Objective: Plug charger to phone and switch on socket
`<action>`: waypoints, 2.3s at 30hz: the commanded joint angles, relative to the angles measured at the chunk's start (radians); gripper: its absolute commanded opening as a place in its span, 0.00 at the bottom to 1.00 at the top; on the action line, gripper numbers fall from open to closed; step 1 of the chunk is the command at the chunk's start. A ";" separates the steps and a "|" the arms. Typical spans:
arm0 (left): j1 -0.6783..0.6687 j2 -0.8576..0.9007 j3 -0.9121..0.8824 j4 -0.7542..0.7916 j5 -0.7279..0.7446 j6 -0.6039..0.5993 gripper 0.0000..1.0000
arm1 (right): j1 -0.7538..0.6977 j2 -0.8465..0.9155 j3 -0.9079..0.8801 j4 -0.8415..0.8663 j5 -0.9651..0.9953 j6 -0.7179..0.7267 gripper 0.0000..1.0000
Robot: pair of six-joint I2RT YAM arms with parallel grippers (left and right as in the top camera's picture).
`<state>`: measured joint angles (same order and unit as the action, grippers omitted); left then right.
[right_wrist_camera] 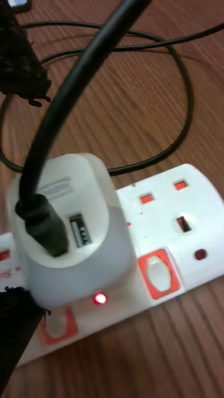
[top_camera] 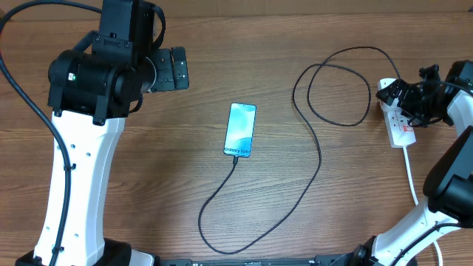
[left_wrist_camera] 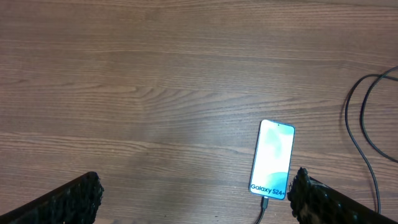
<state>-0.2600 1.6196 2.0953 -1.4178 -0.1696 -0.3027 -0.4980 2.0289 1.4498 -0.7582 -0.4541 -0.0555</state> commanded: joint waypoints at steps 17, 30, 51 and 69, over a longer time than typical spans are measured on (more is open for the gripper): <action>-0.004 0.008 0.004 0.001 -0.017 0.019 1.00 | 0.057 -0.545 0.019 -0.199 0.172 0.190 1.00; -0.004 0.008 0.004 0.000 -0.017 0.019 1.00 | 0.137 -0.680 0.017 -0.314 0.163 0.190 1.00; -0.004 0.008 0.004 0.000 -0.017 0.019 1.00 | 0.137 -0.679 0.016 -0.314 0.163 0.190 1.00; -0.004 0.001 0.004 -0.038 -0.021 0.019 0.99 | 0.137 -0.679 0.016 -0.314 0.163 0.190 1.00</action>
<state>-0.2600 1.6196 2.0953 -1.4502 -0.1699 -0.3027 -0.3645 1.3514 1.4536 -1.0744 -0.2913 0.1307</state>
